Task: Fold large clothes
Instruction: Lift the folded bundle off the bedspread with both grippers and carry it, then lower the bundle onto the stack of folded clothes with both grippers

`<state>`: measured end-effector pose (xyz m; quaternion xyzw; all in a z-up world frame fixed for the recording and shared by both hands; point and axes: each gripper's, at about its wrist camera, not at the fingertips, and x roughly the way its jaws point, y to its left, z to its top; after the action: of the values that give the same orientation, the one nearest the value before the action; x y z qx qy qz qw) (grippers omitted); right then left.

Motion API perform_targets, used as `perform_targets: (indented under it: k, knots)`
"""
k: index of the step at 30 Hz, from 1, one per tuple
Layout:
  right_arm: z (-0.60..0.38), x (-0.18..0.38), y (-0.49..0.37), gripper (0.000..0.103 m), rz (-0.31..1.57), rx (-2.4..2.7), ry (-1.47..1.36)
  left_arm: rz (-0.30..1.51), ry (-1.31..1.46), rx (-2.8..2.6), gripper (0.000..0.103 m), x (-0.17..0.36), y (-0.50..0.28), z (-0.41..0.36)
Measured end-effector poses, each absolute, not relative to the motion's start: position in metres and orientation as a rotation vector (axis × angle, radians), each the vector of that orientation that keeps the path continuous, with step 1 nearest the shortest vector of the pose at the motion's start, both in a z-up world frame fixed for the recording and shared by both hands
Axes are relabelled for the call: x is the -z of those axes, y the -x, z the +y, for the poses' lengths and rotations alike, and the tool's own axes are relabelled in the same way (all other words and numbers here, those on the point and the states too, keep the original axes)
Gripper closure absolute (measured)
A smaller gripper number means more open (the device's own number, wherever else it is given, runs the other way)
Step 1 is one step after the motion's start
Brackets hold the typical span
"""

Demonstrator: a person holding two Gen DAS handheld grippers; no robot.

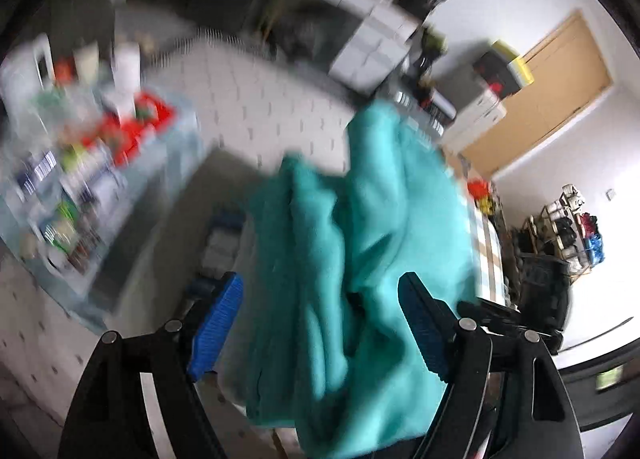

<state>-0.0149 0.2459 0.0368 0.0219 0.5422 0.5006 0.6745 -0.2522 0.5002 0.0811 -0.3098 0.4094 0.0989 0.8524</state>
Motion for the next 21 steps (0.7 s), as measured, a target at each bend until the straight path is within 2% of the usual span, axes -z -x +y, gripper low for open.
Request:
perform_targets:
  k: [3, 5, 9, 12, 15, 17, 18, 21]
  knots:
    - [0.250, -0.050, 0.014, 0.034, 1.180, -1.119, 0.100, 0.828, 0.525, -0.075, 0.027, -0.104, 0.256, 0.459]
    - [0.250, -0.075, 0.023, 0.033, 1.064, -1.069, 0.244, 0.855, 0.458, -0.034, 0.027, -0.103, 0.253, 0.433]
    - [0.250, -0.120, 0.037, 0.033, 0.825, -1.005, 0.421, 0.959, 0.420, -0.035, 0.027, -0.062, 0.235, 0.421]
    - [0.260, -0.136, 0.035, 0.035, 0.767, -1.074, 0.398, 1.008, 0.497, -0.059, 0.027, -0.023, 0.224, 0.425]
    - [0.280, -0.123, 0.037, 0.038, 0.753, -1.171, 0.422, 1.009, 0.541, -0.080, 0.027, -0.001, 0.222, 0.442]
    - [0.302, -0.094, 0.040, 0.053, 0.799, -1.155, 0.518, 0.985, 0.575, -0.086, 0.027, 0.006, 0.234, 0.450]
    - [0.311, -0.077, 0.039, 0.053, 0.847, -1.149, 0.559, 0.979, 0.585, -0.086, 0.027, 0.010, 0.230, 0.452]
    - [0.316, -0.057, 0.044, 0.054, 0.830, -1.112, 0.555, 0.932, 0.608, -0.080, 0.027, 0.013, 0.222, 0.451]
